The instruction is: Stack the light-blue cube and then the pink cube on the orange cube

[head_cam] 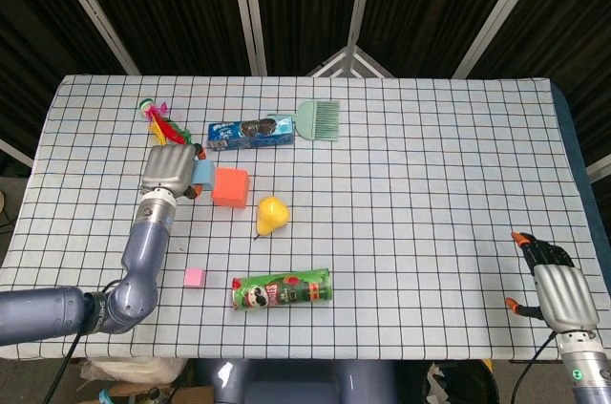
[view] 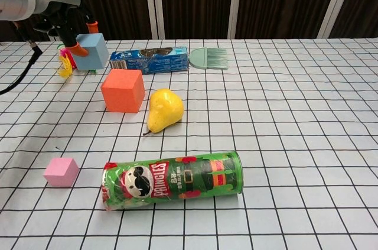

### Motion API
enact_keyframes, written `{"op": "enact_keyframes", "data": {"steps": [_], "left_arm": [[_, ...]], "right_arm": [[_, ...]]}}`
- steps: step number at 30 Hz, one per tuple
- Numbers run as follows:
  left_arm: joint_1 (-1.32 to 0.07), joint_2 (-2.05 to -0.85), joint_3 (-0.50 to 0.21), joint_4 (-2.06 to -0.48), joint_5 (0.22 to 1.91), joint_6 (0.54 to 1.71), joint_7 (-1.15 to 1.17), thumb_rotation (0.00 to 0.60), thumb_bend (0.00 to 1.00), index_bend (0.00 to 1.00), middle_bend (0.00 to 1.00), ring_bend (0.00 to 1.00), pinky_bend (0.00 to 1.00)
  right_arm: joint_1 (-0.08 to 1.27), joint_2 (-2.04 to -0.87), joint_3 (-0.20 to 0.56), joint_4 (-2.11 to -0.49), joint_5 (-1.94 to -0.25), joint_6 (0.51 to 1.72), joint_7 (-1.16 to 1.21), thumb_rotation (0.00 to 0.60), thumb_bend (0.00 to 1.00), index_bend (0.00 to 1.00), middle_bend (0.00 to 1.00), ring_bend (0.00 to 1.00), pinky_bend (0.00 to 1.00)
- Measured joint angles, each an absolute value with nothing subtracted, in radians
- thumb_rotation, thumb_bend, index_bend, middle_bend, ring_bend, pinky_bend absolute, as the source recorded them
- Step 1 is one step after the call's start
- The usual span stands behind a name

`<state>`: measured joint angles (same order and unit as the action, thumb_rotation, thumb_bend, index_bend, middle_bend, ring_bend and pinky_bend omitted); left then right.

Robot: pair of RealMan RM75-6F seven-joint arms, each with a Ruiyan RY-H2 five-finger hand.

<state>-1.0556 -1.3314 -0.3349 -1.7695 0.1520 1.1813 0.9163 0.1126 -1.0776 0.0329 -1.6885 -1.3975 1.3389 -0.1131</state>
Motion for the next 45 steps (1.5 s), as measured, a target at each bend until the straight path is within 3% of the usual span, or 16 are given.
{"op": "enact_keyframes", "data": {"steps": [17,45], "left_arm": [[-1.142,-1.434,-0.306,-1.571,0.100,1.058,0.942,0.600,0.36,0.40,0.84,0.79,0.86],[-1.189,-1.461,-0.308,-1.622,0.066,1.156,0.974,0.600,0.36,0.40,0.84,0.79,0.86]], "right_arm": [[0.129,-1.090,0.050,-1.671,-1.334,1.295,-0.135,0.600,0.17,0.11,0.14,0.15,0.16],[0.117,-1.068,0.048,-1.674,-1.358,1.316,-0.081,0.600,0.17,0.11,0.14,0.15,0.16]]}}
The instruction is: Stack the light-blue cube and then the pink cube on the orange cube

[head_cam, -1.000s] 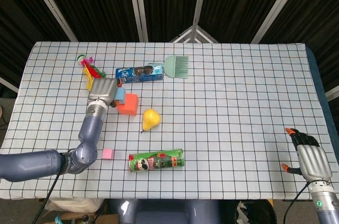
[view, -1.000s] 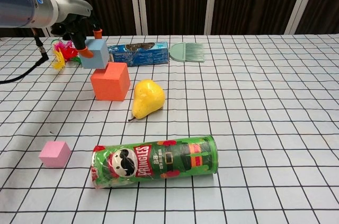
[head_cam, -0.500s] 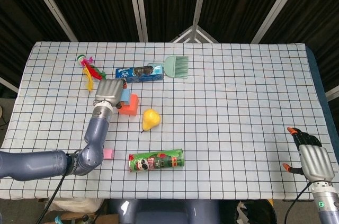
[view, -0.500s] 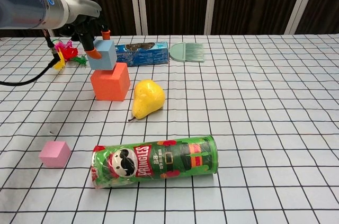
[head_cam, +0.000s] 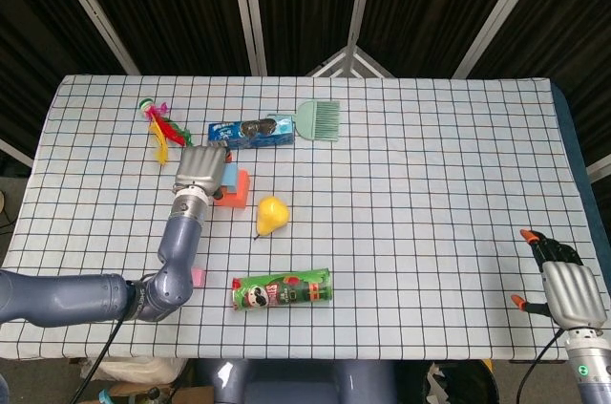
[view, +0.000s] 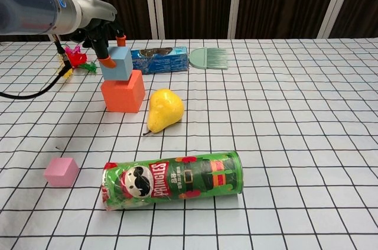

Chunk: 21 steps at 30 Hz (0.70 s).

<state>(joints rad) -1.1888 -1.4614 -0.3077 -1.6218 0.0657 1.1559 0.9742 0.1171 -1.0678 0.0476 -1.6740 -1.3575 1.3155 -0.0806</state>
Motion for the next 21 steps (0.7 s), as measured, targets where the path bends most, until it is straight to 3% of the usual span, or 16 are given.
{"op": "enact_keyframes", "data": {"steps": [21], "left_arm": [[-1.187,-1.482,-0.299,-1.577,0.055,1.134,0.979,0.600,0.36,0.40,0.84,0.79,0.86]], "right_arm": [[0.118,-1.069,0.048,-1.670,-1.357,1.310,-0.076,0.600,0.17,0.11,0.14,0.15,0.16]]}}
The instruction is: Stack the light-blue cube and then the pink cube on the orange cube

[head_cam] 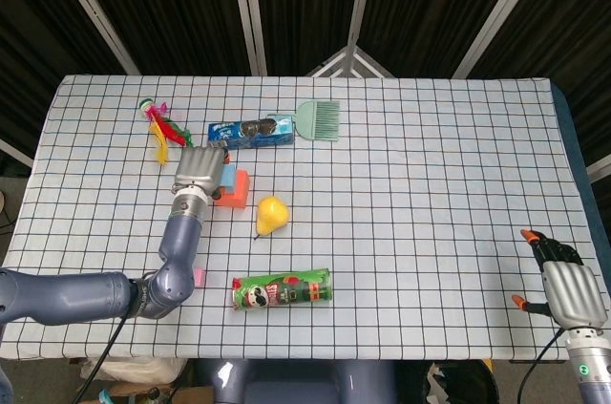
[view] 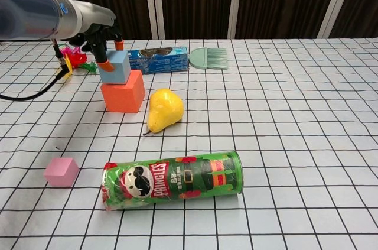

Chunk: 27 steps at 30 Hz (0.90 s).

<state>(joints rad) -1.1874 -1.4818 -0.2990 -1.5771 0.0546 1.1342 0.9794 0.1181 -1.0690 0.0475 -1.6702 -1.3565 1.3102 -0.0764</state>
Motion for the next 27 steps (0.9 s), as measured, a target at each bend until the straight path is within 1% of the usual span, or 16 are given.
{"op": "enact_keyframes", "data": {"steps": [27], "left_arm": [[-1.194,-1.490,-0.306,-1.568,0.048,1.130,0.994,0.600,0.36,0.40,0.84,0.79,0.86]], "right_arm": [[0.116,-1.063,0.047,-1.679,-1.351,1.309,-0.078,0.600,0.17,0.11,0.14,0.15,0.16]]}}
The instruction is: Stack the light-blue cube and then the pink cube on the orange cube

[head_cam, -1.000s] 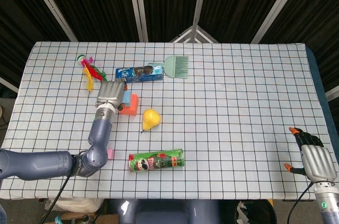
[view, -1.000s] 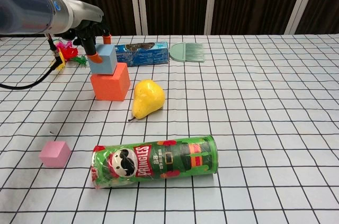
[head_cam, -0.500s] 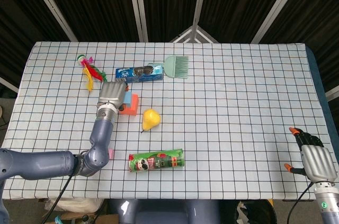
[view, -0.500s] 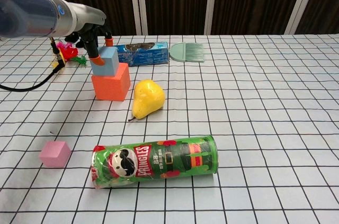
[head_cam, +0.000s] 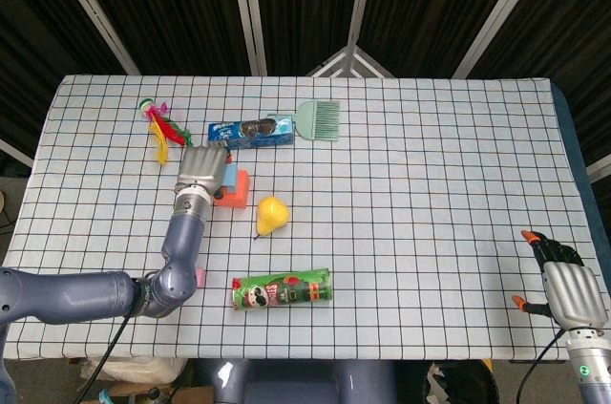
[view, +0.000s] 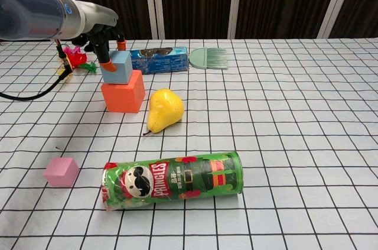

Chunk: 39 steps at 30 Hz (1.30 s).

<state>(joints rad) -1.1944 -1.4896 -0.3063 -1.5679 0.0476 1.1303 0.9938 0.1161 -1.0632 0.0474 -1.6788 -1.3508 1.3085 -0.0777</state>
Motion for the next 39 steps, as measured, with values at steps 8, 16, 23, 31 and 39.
{"op": "enact_keyframes", "data": {"steps": [8,16,23,31,39], "left_arm": [[-1.197,-1.489,-0.305,-1.568,0.047,1.128,0.999,0.600,0.36,0.40,0.84,0.79,0.86],[-1.198,-1.486,-0.305,-1.567,0.050,1.120,0.999,0.600,0.36,0.41,0.84,0.79,0.86],[-1.199,-1.485,-0.303,-1.564,0.050,1.117,0.999,0.600,0.36,0.41,0.84,0.79,0.86],[-1.198,-1.488,-0.299,-1.556,0.050,1.109,0.996,0.600,0.30,0.37,0.84,0.79,0.86],[-1.198,-1.486,-0.296,-1.555,0.055,1.106,0.996,0.600,0.29,0.34,0.84,0.78,0.86]], "right_arm": [[0.116,-1.063,0.047,-1.681,-1.349,1.309,-0.079,0.600,0.17,0.11,0.14,0.15,0.16],[0.114,-1.061,0.048,-1.683,-1.346,1.308,-0.079,0.600,0.17,0.11,0.14,0.15,0.16],[0.114,-1.060,0.047,-1.684,-1.347,1.309,-0.077,0.600,0.17,0.11,0.14,0.15,0.16],[0.114,-1.059,0.047,-1.686,-1.345,1.308,-0.079,0.600,0.17,0.11,0.14,0.15,0.16],[0.115,-1.059,0.049,-1.689,-1.336,1.304,-0.088,0.600,0.17,0.11,0.14,0.15,0.16]]}}
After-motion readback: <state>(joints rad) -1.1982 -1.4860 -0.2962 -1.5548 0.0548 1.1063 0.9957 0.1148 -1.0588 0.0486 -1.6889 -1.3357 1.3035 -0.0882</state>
